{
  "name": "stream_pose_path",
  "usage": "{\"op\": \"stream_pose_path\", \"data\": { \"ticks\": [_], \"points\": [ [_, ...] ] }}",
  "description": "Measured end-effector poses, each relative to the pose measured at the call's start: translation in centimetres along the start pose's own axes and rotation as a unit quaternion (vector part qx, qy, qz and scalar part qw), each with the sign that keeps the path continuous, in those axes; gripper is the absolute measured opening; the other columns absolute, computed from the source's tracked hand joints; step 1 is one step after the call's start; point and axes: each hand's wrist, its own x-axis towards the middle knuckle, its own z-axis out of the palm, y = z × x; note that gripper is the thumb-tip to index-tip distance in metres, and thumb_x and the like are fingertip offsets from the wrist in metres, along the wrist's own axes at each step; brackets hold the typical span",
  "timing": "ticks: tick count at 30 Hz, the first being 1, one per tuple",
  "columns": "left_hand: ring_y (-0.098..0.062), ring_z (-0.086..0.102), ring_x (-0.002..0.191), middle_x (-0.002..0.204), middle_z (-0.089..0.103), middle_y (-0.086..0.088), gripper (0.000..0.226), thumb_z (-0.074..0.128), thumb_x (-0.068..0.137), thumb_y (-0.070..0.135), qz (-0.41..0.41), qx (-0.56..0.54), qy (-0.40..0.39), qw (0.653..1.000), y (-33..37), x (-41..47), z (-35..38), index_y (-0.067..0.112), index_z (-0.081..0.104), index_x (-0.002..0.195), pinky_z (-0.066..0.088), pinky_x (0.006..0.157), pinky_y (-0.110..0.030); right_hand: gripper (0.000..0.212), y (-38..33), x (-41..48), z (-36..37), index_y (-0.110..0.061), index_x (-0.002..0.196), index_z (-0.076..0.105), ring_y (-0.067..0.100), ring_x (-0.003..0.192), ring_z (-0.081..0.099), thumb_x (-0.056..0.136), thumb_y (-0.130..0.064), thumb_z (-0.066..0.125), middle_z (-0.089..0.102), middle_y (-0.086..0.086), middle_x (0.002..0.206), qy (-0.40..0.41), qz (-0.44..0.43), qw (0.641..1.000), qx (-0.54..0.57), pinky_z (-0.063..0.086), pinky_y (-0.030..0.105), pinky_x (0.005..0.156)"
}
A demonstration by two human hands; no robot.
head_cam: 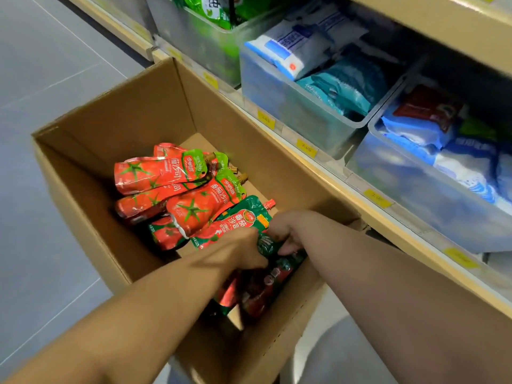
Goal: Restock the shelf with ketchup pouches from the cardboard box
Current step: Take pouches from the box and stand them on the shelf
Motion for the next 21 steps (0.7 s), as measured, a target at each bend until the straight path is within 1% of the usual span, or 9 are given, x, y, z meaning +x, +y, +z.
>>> {"op": "stream_pose_path", "data": {
  "ticks": [1,3,4,6,9,11,15,17,21],
  "points": [
    [-0.022,0.053,0.072,0.08,0.055,-0.003,0.035,0.067,0.068,0.04,-0.014,-0.041,-0.004,0.999,-0.5,0.0,-0.2,0.016,0.054,0.09,0.04,0.059,-0.028,0.029,0.0,-0.1,-0.2,0.005,0.121,0.046,0.025,0.102,0.066,0.096,-0.01,0.042,0.061,0.022,0.116,-0.019,0.002,1.0,0.017,0.052,0.033,0.094],
    [-0.02,0.049,0.062,0.071,0.052,-0.005,0.021,0.067,0.068,0.028,-0.023,-0.215,-0.023,0.976,-1.7,-0.2,-1.0,0.016,0.055,0.081,0.036,0.055,-0.025,0.015,-0.5,0.2,-0.7,0.001,0.088,0.053,0.017,0.068,0.068,0.095,-0.009,0.044,0.067,0.013,0.076,-0.008,-0.009,0.991,0.134,0.055,0.023,0.071],
    [-0.018,0.045,0.054,0.066,0.05,-0.005,0.016,0.065,0.066,0.023,-0.024,-0.302,-0.024,0.953,-2.3,-0.5,-1.6,0.015,0.054,0.075,0.034,0.053,-0.022,0.017,-0.8,0.3,-0.9,-0.002,0.079,0.051,0.018,0.059,0.062,0.094,-0.006,0.044,0.061,0.01,0.069,0.014,-0.038,0.982,0.182,0.052,0.02,0.057],
    [-0.013,0.042,0.045,0.059,0.046,-0.001,0.013,0.062,0.064,0.015,-0.048,-0.43,-0.009,0.902,-3.2,-1.3,-3.2,0.018,0.052,0.072,0.031,0.047,-0.016,0.02,-1.5,-0.5,-1.2,-0.003,0.079,0.054,0.017,0.058,0.053,0.094,-0.005,0.041,0.055,0.008,0.073,0.045,-0.096,0.954,0.28,0.048,0.02,0.044],
    [-0.015,0.048,0.053,0.067,0.053,-0.004,0.018,0.055,0.07,0.005,-0.034,-0.554,0.028,0.831,-3.1,-2.5,-6.0,0.02,0.057,0.08,0.035,0.051,-0.02,0.015,-2.0,-2.0,-1.1,-0.014,0.08,0.049,0.017,0.059,0.048,0.093,-0.011,0.041,0.05,0.006,0.07,0.101,-0.24,0.93,0.259,0.043,0.029,0.053],
    [-0.017,0.047,0.056,0.07,0.051,-0.005,0.018,0.048,0.071,0.004,-0.016,-0.59,0.086,0.803,-2.2,-3.5,-8.0,0.018,0.056,0.079,0.035,0.054,-0.023,0.006,-1.9,-3.5,-1.7,-0.018,0.086,0.048,0.015,0.055,0.045,0.092,-0.017,0.047,0.05,0.003,0.066,0.121,-0.296,0.918,0.233,0.039,0.028,0.052],
    [-0.016,0.048,0.038,0.045,0.054,-0.001,0.025,0.033,0.076,0.01,0.012,-0.702,0.147,0.697,0.1,-5.9,-11.4,0.012,0.05,0.058,0.042,0.042,-0.013,0.022,-1.8,-7.0,-3.8,-0.018,0.093,0.049,0.012,0.054,0.048,0.095,-0.038,0.041,0.054,0.001,0.072,0.064,-0.282,0.93,0.225,0.038,0.02,0.042],
    [-0.017,0.049,0.037,0.043,0.053,0.0,0.024,0.03,0.076,0.013,0.047,-0.739,0.166,0.652,1.3,-6.8,-13.0,0.012,0.047,0.059,0.045,0.043,-0.015,0.028,-1.6,-8.6,-4.6,-0.016,0.103,0.05,0.01,0.054,0.051,0.096,-0.041,0.039,0.055,0.0,0.078,0.04,-0.288,0.929,0.231,0.036,0.016,0.037],
    [-0.017,0.053,0.042,0.046,0.055,0.0,0.028,0.031,0.082,0.021,0.126,-0.745,0.163,0.634,4.9,-8.6,-16.5,0.013,0.049,0.063,0.047,0.044,-0.015,0.027,-0.7,-11.9,-6.4,-0.023,0.082,0.057,0.009,0.048,0.046,0.094,-0.042,0.044,0.05,-0.002,0.066,0.088,-0.381,0.894,0.218,0.032,0.021,0.043]
  ]
}}
